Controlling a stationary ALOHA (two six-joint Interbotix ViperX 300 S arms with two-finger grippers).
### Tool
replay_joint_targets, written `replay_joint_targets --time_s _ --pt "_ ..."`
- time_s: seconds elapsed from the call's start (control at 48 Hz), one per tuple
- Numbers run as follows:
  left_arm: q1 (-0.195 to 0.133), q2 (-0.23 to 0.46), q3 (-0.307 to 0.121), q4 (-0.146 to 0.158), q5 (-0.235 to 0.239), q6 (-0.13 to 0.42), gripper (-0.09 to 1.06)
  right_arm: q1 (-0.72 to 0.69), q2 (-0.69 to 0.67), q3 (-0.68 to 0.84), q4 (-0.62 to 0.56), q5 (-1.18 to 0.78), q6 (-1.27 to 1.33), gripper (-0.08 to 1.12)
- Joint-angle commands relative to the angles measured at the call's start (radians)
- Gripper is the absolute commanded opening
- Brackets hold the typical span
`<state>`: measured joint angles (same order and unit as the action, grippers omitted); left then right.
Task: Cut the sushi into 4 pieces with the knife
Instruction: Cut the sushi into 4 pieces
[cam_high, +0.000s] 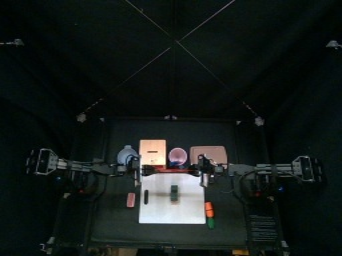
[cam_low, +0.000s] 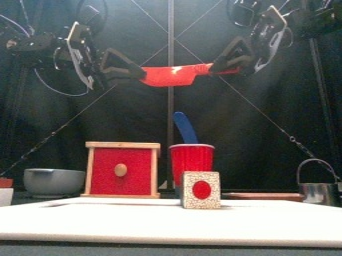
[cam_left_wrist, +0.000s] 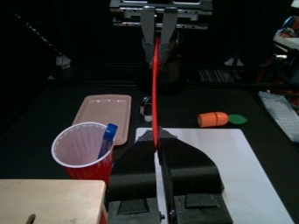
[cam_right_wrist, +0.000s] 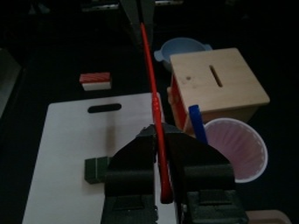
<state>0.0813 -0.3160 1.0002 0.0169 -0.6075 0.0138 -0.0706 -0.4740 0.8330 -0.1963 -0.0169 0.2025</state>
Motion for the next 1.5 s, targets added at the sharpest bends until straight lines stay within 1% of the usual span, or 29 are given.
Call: replay_joint_targets --time_s 0.021,0.042,0.104,0.208,0.312,0.396,0.458,0.542,0.604,0.688,0.729,0.771,0.792,0.812,0.833,0.958,1.062,1.271,1.417,1.5 --pt "-0.003 0.037 -0.025 0.031 -0.051 -0.003 0.15 0.012 0.037 -0.012 0.005 -0.011 -0.002 0.1" --pt "-0.005 0.051 -0.025 0.04 -0.06 -0.003 0.15 0.014 0.038 -0.011 0.005 -0.011 -0.002 0.1" --pt "-0.005 0.081 -0.025 0.049 -0.08 -0.003 0.15 0.023 0.043 -0.002 0.003 -0.011 -0.003 0.1" --pt "-0.005 0.132 -0.021 0.055 -0.106 -0.002 0.15 0.037 0.041 0.018 0.002 -0.012 -0.003 0.09" --pt "-0.006 0.179 -0.021 0.055 -0.129 -0.003 0.15 0.049 0.044 0.048 0.006 -0.014 -0.002 0.09" --pt "-0.014 0.219 -0.023 0.051 -0.146 -0.005 0.15 0.055 0.052 0.064 0.011 -0.015 -0.002 0.08" --pt "-0.023 0.241 -0.025 0.051 -0.155 -0.006 0.15 0.06 0.058 0.074 0.02 -0.017 -0.002 0.08" --pt "-0.041 0.265 -0.029 0.041 -0.156 -0.008 0.15 0.064 0.066 0.083 0.029 -0.02 -0.002 0.08" --pt "-0.055 0.281 -0.029 0.023 -0.156 -0.008 0.14 0.066 0.074 0.089 0.037 -0.021 -0.002 0.08" --pt "-0.075 0.29 -0.026 -0.011 -0.156 -0.009 0.14 0.071 0.087 0.095 0.055 -0.02 -0.002 0.08" --pt "-0.091 0.293 -0.025 -0.041 -0.156 -0.008 0.14 0.074 0.095 0.097 0.063 -0.02 -0.002 0.08" --pt "-0.101 0.295 -0.021 -0.066 -0.156 -0.006 0.14 0.077 0.107 0.098 0.069 -0.021 -0.002 0.08" --pt "-0.104 0.296 -0.021 -0.071 -0.156 -0.006 0.14 0.08 0.11 0.098 0.071 -0.021 -0.002 0.08" --pt "-0.11 0.295 -0.02 -0.089 -0.156 -0.006 0.14 0.081 0.115 0.098 0.071 -0.021 -0.002 0.08" --pt "-0.115 0.295 -0.018 -0.1 -0.156 -0.006 0.14 0.084 0.121 0.098 0.072 -0.021 -0.002 0.08" --pt "-0.14 0.299 -0.015 -0.149 -0.155 -0.005 0.14 0.1 0.152 0.094 0.074 -0.023 -0.002 0.08" --pt "-0.158 0.31 -0.018 -0.17 -0.155 -0.006 0.14 0.109 0.175 0.092 0.083 -0.021 -0.002 0.08" --pt "-0.183 0.365 -0.037 -0.212 -0.15 -0.006 0.14 0.114 0.218 0.089 0.1 -0.026 -0.002 0.08" --pt "-0.195 0.394 -0.048 -0.219 -0.149 -0.006 0.14 0.114 0.239 0.083 0.1 -0.029 -0.002 0.08" --pt "-0.196 0.403 -0.054 -0.222 -0.149 -0.006 0.14 0.114 0.25 0.083 0.1 -0.029 -0.002 0.08"
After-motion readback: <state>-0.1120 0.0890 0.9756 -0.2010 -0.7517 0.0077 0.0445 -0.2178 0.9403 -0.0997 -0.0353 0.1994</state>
